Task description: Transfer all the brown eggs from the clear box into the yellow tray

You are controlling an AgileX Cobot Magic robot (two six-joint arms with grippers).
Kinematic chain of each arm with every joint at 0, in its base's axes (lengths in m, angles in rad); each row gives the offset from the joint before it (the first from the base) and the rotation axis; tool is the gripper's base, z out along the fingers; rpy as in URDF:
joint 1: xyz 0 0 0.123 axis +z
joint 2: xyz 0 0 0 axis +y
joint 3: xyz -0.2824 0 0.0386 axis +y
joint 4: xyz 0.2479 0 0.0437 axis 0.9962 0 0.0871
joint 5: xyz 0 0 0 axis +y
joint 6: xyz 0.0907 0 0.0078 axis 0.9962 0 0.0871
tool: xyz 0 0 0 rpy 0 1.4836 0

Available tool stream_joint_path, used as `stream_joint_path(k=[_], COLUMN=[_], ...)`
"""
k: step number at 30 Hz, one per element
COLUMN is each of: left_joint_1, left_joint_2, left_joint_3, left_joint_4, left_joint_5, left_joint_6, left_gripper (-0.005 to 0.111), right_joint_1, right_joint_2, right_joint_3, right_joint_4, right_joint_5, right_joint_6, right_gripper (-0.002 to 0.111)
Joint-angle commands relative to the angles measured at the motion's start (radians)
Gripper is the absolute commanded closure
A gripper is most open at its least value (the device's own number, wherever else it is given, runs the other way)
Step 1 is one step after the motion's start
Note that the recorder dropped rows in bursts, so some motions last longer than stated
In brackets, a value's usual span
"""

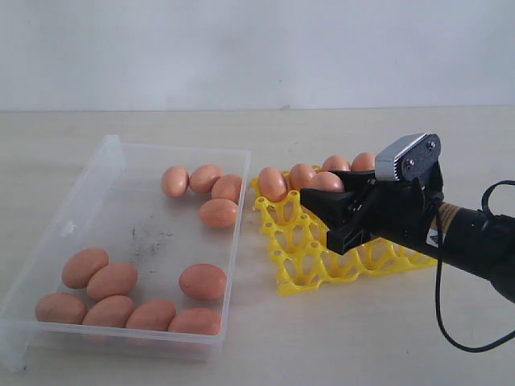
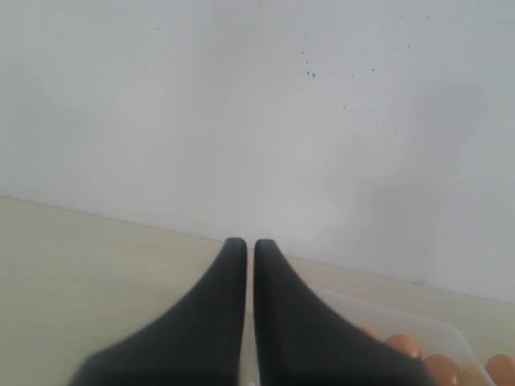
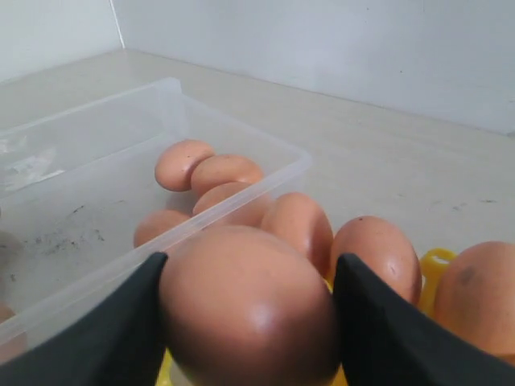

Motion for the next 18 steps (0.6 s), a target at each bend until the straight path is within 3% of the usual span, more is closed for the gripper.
stream_joint_path(k=[1,10,18], left_joint_1=[-0.004,-0.004,-0.004], left_joint_2=[-0.003,-0.003,-0.003], left_joint_3=[-0.003,-0.003,-0.003], left_joint_4=[-0.005,-0.005,-0.005], left_joint_5=[0.000,0.000,0.000], left_joint_6=[0.006,0.006,0.006], left_gripper=[0.103,0.103,0.103], right_joint_1=[-0.007,-0.007,-0.007], right_joint_2=[0.001,0.001,0.014], right_joint_3=[-0.005,-0.168,-0.231], right_joint_4=[-0.029,-0.251,-0.332], right_joint_5=[-0.021,0.015,0.111], right_joint_6=[0.004,0.200,0.218], right_gripper=[0.108,0.108,0.108])
